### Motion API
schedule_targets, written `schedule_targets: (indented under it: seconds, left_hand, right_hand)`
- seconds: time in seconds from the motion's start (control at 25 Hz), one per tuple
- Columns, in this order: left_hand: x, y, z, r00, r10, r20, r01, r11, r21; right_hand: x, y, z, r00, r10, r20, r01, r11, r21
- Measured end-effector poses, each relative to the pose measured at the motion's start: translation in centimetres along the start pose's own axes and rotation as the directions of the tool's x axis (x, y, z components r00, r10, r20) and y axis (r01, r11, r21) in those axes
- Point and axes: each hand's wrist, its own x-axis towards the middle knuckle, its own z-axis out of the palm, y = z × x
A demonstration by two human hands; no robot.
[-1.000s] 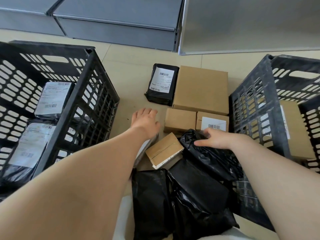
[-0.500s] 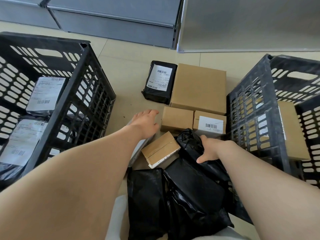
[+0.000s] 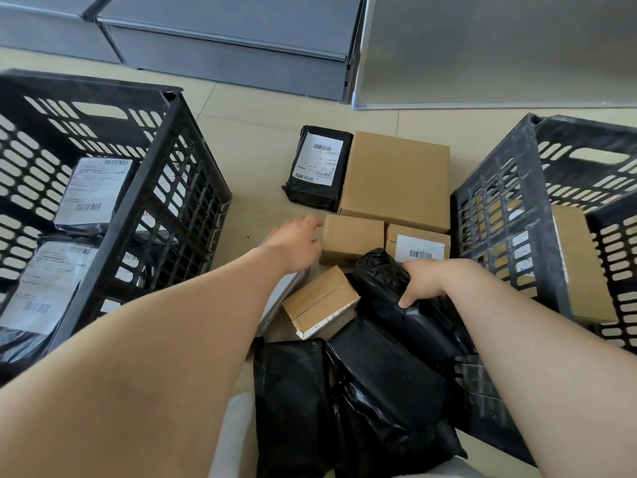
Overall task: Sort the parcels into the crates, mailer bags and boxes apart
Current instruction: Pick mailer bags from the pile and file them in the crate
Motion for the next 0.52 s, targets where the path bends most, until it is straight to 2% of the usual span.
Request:
schedule_targets:
  seconds: [0.12, 0.2, 0.32, 0.4, 0.52]
  left_hand:
    - [0.1, 0.8, -0.4, 0.999, 0.023, -0.023, -0.024, 0.998, -0.053]
    - [0.0, 1.6, -0.7, 1.0, 0.001, 0.025, 0.003, 0.987, -0.159]
    - [0.0, 2.9, -1.0, 0.995, -0.015, 0.101, 0.05, 0.934, -0.353]
    - [-0.1, 3.8, -1.2, 0.982, -0.063, 0.179, 0.144, 0.863, -0.484]
    - [-0.1, 5.1, -1.8, 0.911, -0.097, 0.401, 0.347, 0.704, -0.62]
  right_hand:
    - [-1.0, -0.4, -2.2, 0.999, 0.006, 0.051, -0.006, 1.0, -0.017]
    - [-1.6, -0.5, -3.5, 0.996, 0.018, 0.09, -0.019, 1.0, 0.005]
    - [-3.0, -0.6, -5.4, 0.99, 0.007, 0.143, -0.035, 0.98, 0.196]
    - [-4.1, -0.7, -6.6, 0.994, -0.022, 0.104, -0.007, 0.961, 0.278]
    - [-5.4, -1.2, -7.8, 0.999, -0.054, -0.003, 0.052, 0.932, 0.359]
